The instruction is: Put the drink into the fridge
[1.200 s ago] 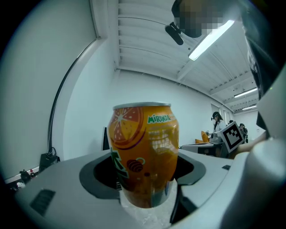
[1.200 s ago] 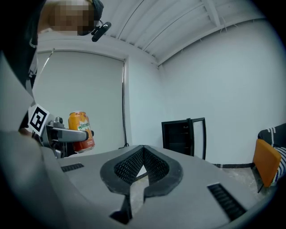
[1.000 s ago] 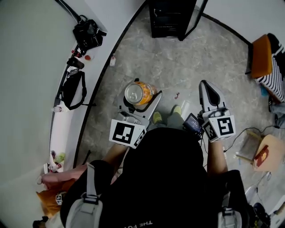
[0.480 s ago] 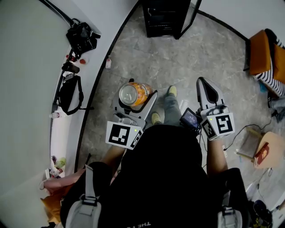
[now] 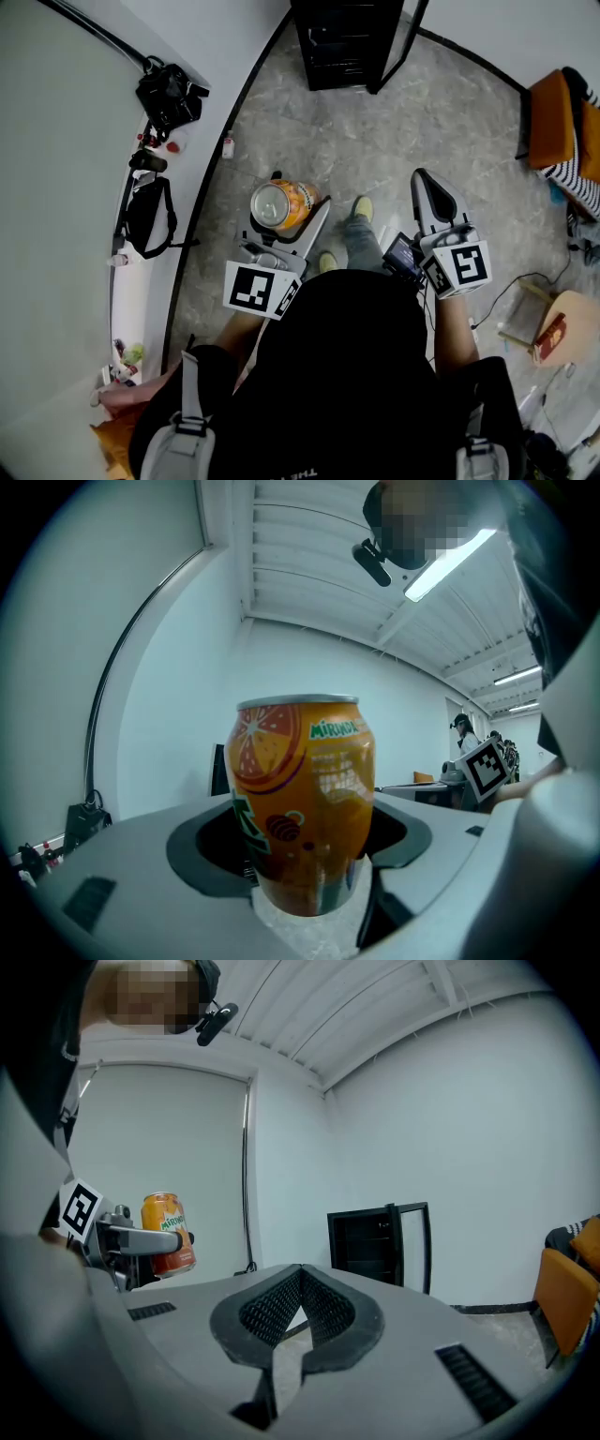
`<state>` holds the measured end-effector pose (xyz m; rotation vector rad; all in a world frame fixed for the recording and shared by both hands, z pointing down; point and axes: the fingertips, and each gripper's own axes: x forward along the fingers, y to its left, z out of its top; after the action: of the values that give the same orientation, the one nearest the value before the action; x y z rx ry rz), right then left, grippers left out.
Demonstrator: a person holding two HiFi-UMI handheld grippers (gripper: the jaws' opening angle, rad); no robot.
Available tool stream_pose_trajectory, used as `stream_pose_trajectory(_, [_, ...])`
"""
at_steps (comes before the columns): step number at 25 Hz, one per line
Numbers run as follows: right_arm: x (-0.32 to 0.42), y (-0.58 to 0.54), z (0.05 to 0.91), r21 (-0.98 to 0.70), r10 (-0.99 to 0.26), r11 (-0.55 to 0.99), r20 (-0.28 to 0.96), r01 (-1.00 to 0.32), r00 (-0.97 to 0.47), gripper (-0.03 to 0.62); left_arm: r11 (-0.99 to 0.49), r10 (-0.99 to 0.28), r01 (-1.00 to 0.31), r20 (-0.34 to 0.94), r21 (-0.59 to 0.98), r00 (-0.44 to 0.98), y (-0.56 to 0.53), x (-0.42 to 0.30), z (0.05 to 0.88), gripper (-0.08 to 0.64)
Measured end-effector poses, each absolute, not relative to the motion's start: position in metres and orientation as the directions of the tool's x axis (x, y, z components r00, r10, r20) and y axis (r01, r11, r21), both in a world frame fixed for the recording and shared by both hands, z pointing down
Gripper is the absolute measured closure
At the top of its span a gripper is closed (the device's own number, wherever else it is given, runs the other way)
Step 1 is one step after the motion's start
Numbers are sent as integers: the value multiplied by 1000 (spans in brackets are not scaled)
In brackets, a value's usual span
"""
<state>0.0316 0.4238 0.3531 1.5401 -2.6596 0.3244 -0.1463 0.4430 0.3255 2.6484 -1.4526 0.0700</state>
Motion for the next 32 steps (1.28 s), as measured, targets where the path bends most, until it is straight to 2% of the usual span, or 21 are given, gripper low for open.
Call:
stream_pose_trajectory(17, [74,290,358,-176,-834,505,154,-845,-530,578,-493,-857,-865,120,92,501,308,-105,315,216])
stream_pose_trajectory(32, [113,224,367,-219,-819,524,138,-823,-558,578,-460,-878,-886,123,51,463,248,-68,309,216])
